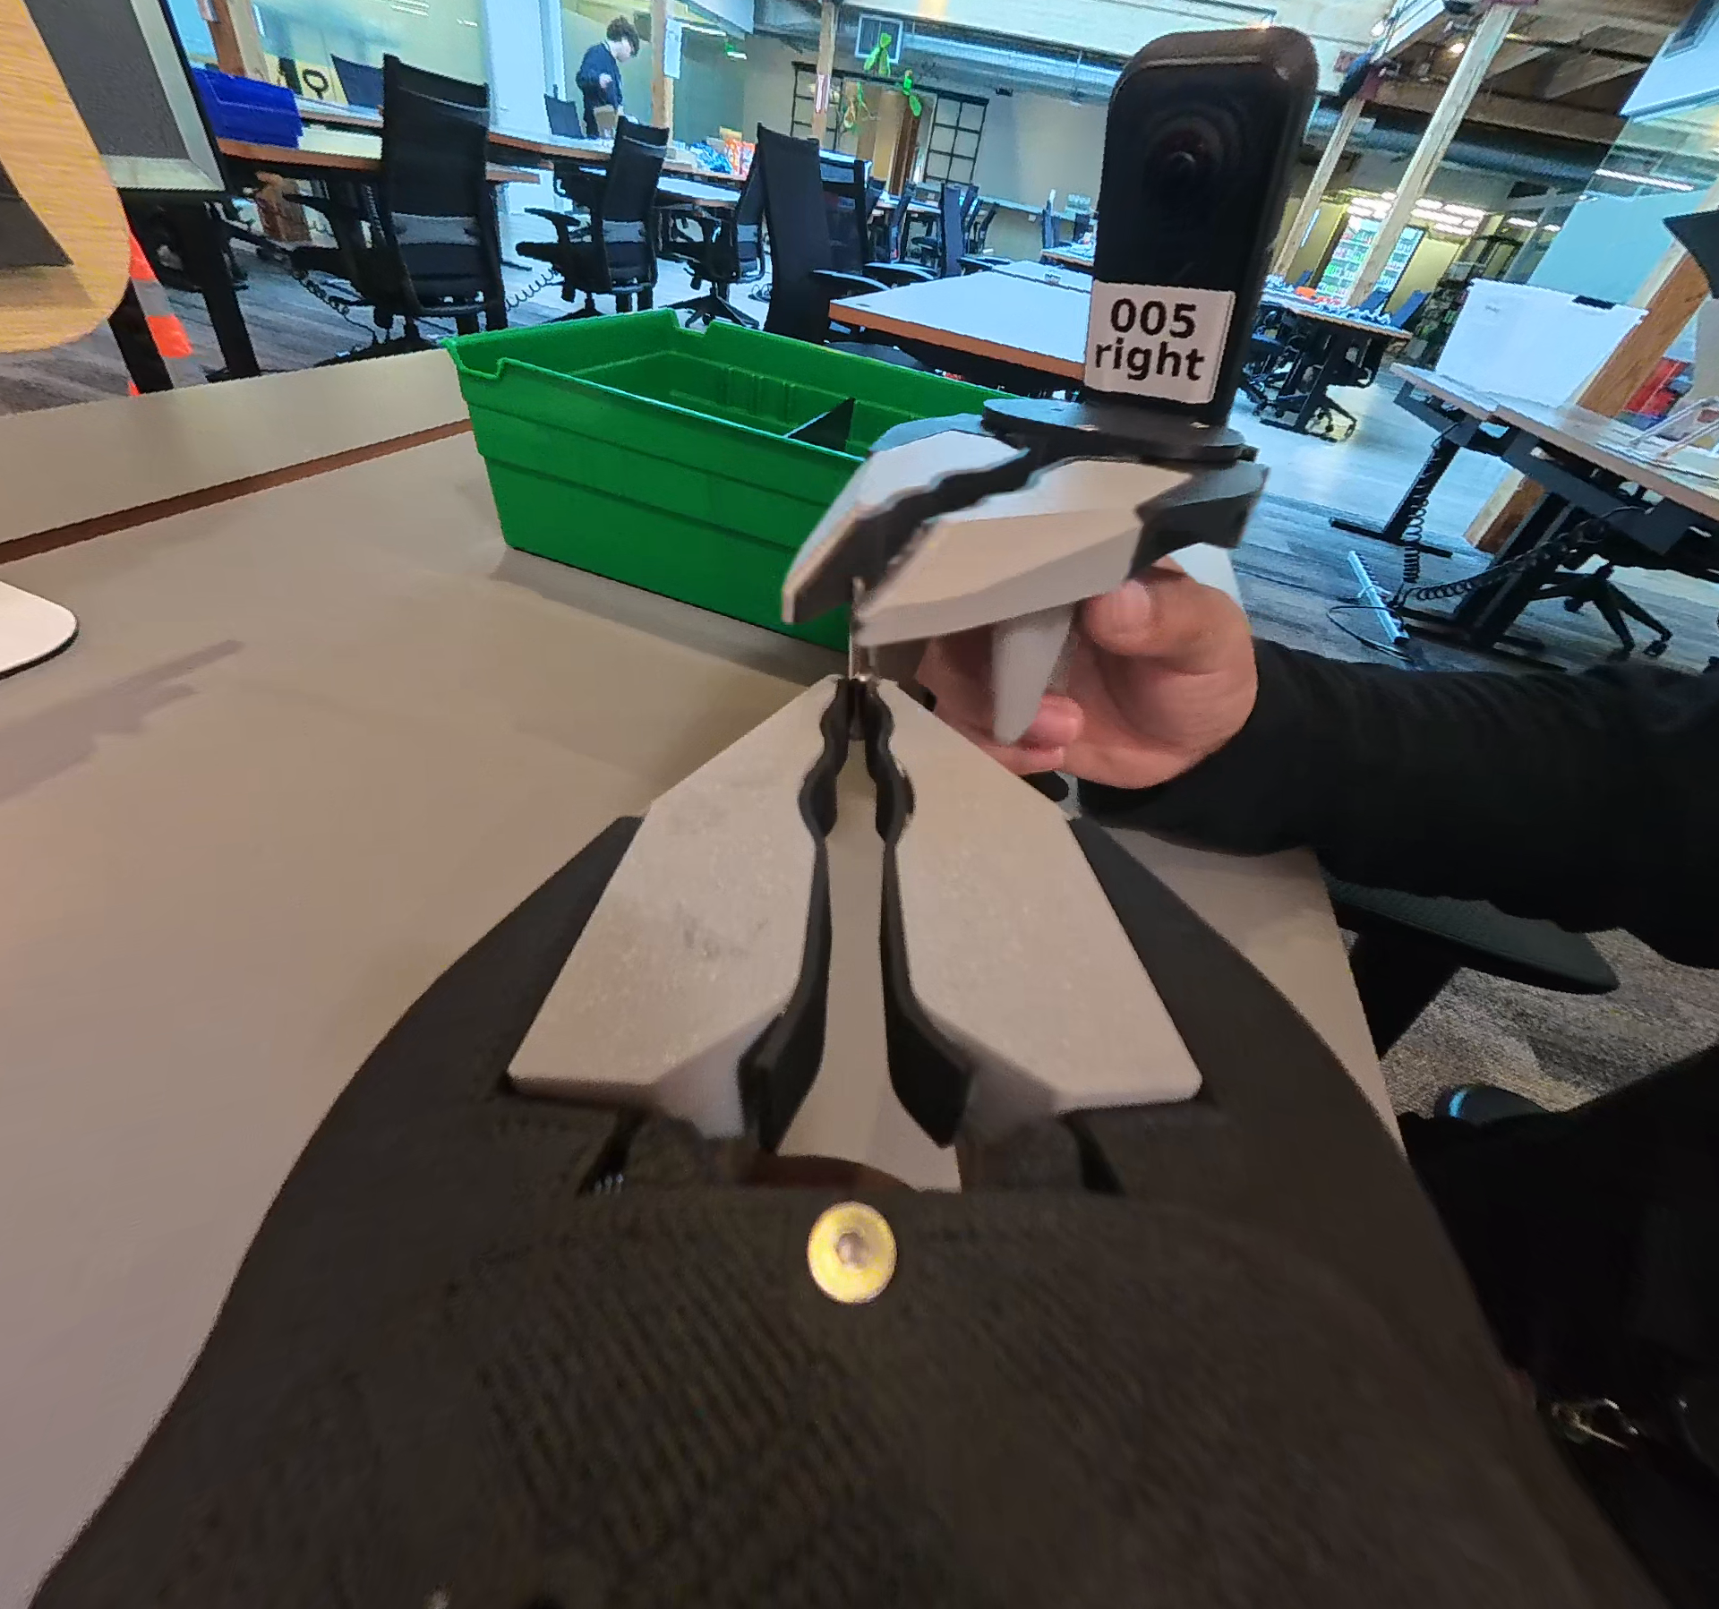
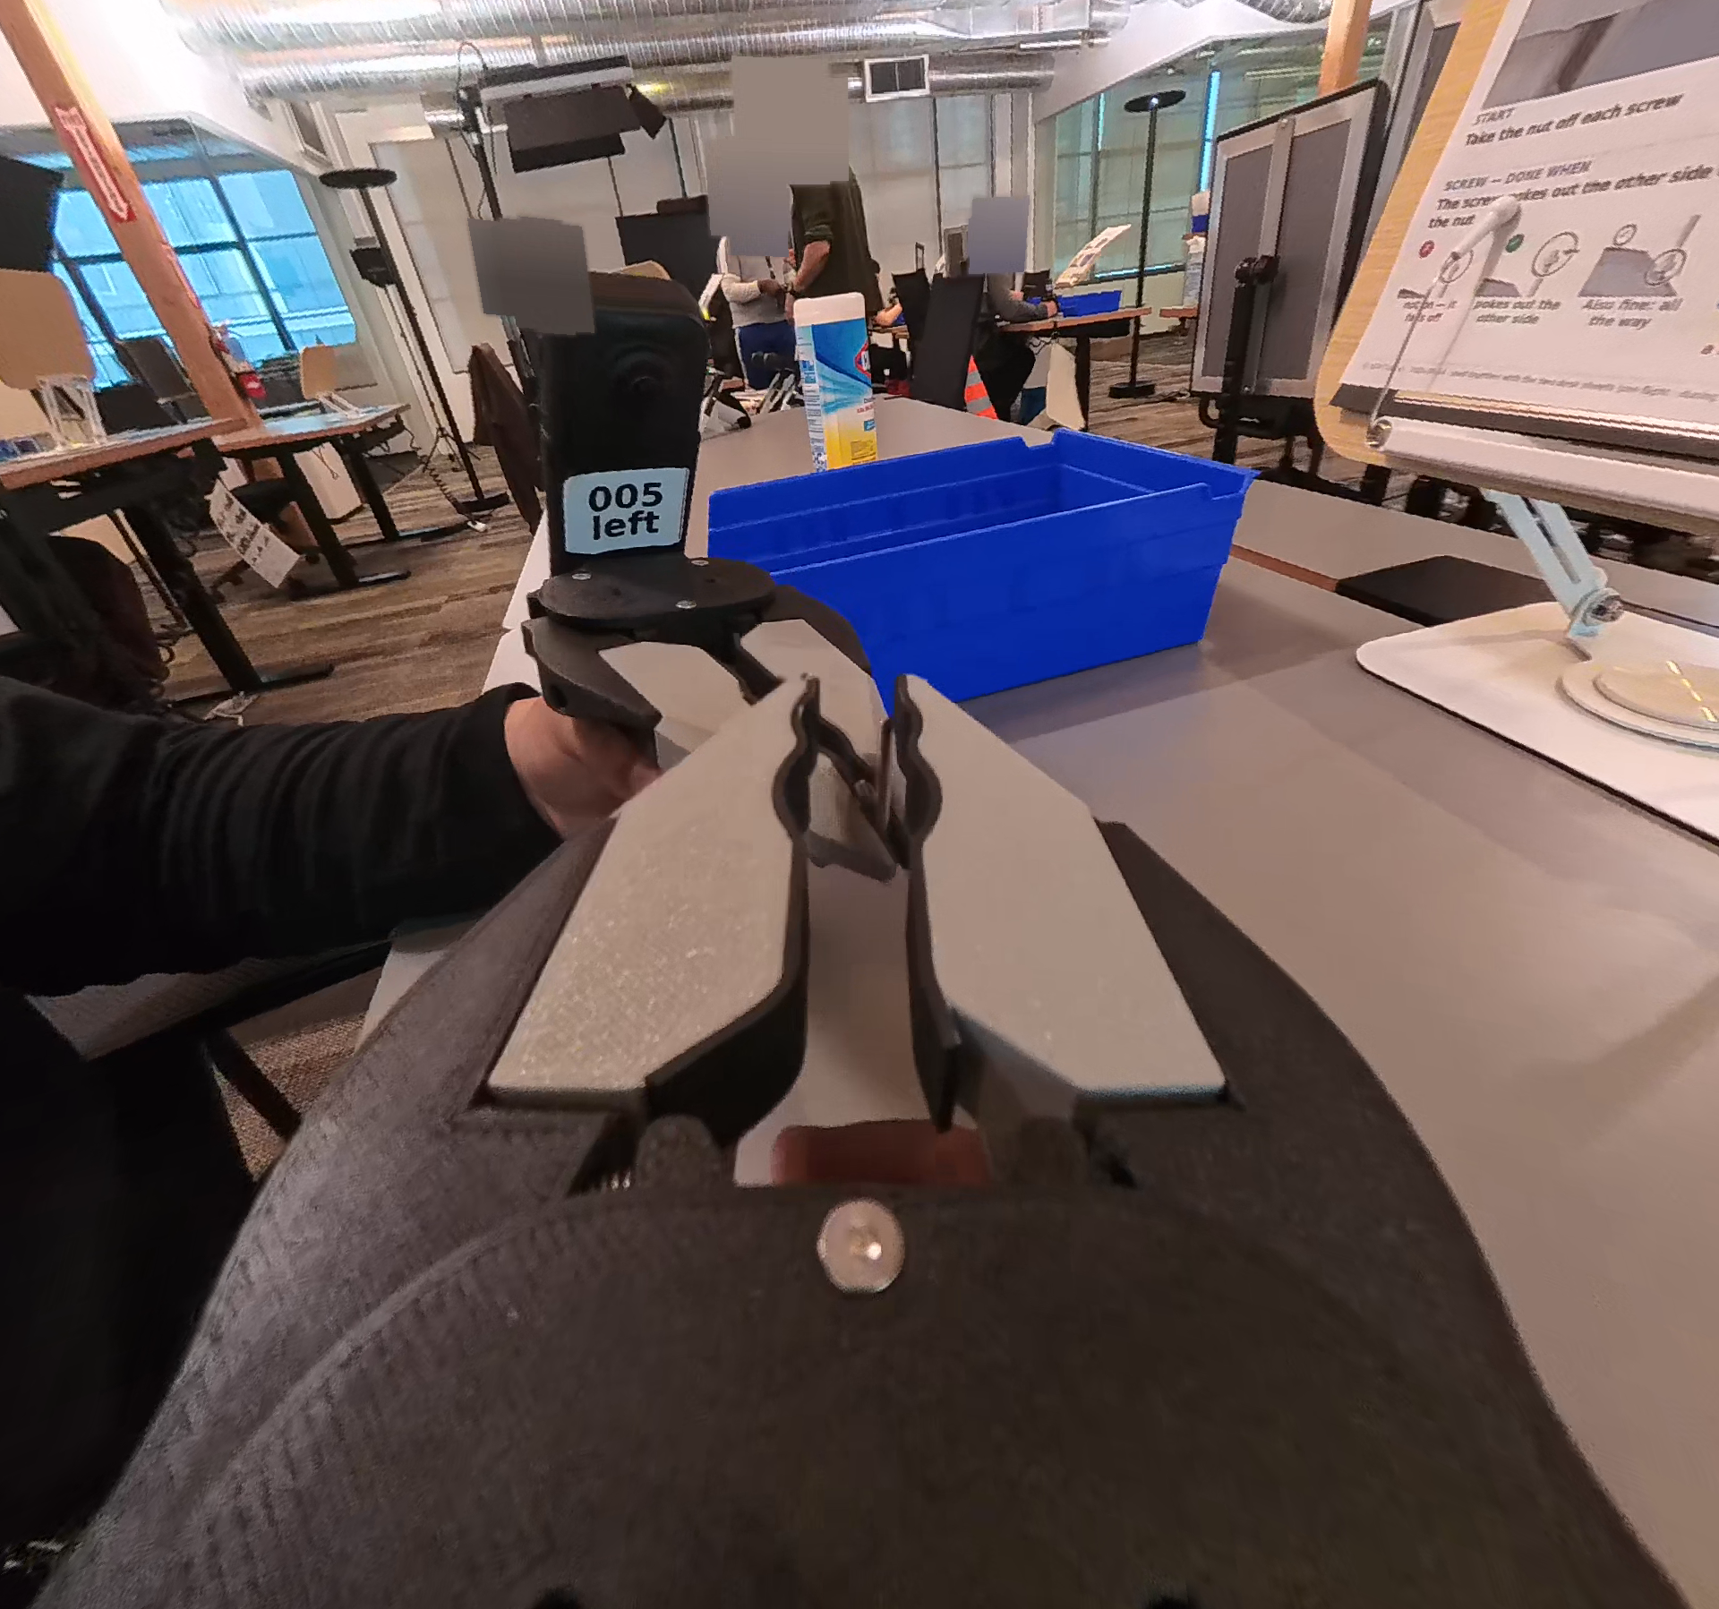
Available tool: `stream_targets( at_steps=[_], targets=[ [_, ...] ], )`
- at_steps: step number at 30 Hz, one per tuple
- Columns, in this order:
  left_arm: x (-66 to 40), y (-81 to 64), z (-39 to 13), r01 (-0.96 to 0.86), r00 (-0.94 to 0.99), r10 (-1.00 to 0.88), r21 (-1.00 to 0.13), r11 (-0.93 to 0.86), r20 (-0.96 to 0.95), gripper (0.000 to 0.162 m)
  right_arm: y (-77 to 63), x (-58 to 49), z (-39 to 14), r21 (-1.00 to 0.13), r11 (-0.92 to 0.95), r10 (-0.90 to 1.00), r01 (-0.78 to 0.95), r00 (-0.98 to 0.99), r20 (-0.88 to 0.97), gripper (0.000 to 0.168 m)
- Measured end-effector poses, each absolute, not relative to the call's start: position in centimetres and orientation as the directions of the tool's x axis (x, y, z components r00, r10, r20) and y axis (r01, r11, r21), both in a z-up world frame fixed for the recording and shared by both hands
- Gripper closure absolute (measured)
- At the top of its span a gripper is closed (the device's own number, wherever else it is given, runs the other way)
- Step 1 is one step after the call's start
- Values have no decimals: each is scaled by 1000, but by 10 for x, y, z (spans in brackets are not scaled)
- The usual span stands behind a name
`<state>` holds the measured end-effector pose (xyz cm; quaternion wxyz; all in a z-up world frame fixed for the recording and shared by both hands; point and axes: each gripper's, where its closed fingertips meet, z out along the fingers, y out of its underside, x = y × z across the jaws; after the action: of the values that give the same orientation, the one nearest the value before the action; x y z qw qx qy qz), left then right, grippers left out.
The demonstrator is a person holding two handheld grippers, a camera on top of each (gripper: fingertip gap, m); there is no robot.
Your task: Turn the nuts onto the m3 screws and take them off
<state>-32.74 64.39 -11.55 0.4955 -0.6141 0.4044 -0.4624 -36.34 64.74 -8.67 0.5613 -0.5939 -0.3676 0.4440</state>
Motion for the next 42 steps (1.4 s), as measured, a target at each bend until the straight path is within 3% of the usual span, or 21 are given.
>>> stream_targets(
  at_steps=[2, 13, 21, 29, 33, 42],
  targets=[
    [-328, 644, -116, -42, 246, -955, -983, -180, 165, 162, 652, -361, -90, -994, -100, 924, -44, 367, -109, 168],
    [-328, 645, -117, -54, 255, -956, -985, -162, 143, 162, 653, -350, -78, -991, -88, 923, -100, 367, -119, 157],
    [-332, 652, -120, -76, 307, -948, -991, -110, 81, 162, 641, -330, -74, -996, 72, 900, 53, 427, 88, 168],
    [-329, 662, -134, -235, 419, -890, -968, 84, -178, 162, 646, -338, -111, -986, -144, 861, 82, 502, -84, 166],
    [-325, 662, -144, -273, 409, -892, -959, 82, -192, 162, 651, -344, -127, -967, -247, 838, 61, 514, -182, 168],
    [-328, 666, -143, -304, 450, -854, -944, 127, -260, 162, 654, -345, -130, -960, -276, 819, 49, 535, -208, 165]
  ],
)
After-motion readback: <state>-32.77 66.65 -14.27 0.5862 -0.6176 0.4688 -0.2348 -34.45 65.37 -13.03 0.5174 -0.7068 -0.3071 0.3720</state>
